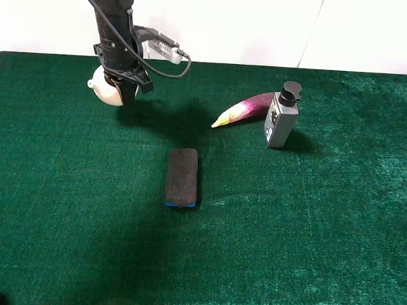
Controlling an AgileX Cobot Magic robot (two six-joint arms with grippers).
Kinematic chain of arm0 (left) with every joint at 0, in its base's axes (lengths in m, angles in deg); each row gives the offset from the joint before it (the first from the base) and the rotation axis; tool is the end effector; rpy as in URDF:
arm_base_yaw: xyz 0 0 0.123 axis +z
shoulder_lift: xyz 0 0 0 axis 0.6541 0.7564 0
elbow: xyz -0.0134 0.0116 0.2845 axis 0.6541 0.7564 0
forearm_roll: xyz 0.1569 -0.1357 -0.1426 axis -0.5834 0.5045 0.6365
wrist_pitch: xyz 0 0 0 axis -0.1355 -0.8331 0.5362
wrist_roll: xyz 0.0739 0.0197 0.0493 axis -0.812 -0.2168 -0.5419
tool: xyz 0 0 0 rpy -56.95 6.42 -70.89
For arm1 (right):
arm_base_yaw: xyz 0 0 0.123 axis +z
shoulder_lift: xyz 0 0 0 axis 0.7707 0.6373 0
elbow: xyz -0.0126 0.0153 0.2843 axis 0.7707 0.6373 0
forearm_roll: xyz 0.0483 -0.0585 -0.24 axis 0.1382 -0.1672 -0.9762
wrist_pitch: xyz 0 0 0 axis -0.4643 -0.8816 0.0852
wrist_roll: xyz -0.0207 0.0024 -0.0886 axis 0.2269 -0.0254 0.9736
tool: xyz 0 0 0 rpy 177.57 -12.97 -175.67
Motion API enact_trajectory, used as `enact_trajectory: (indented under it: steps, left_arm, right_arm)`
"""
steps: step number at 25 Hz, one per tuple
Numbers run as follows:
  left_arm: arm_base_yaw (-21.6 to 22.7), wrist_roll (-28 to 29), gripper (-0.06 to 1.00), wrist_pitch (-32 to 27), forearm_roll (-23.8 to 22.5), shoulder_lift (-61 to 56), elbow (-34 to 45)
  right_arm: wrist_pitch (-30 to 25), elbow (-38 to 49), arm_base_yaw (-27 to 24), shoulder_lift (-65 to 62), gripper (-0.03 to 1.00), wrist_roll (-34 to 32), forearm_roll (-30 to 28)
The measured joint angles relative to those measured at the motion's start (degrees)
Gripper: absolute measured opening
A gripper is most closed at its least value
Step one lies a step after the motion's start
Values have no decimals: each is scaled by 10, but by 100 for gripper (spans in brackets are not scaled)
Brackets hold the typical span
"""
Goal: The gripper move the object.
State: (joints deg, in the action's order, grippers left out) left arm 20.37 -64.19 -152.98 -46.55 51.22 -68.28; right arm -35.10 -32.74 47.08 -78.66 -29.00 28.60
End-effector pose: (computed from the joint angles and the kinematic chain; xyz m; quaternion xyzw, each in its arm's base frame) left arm 0.4287 -0.1563 0.1488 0.3662 0.9298 0.0202 0.0298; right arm -0.0042 0.0077 0.2794 -0.0013 0.8424 0.0163 0.5386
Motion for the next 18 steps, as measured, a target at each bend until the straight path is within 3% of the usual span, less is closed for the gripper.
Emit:
enact_trajectory:
  steps: [4, 18]
  left_arm:
    - [0, 9, 7, -24, 0, -7, -19]
    - [-8, 63, 7, -25, -1, -71, -25]
  right_arm:
    - [0, 0, 0, 0, 69, 0, 0]
    - [0, 0, 0, 0, 69, 0, 0]
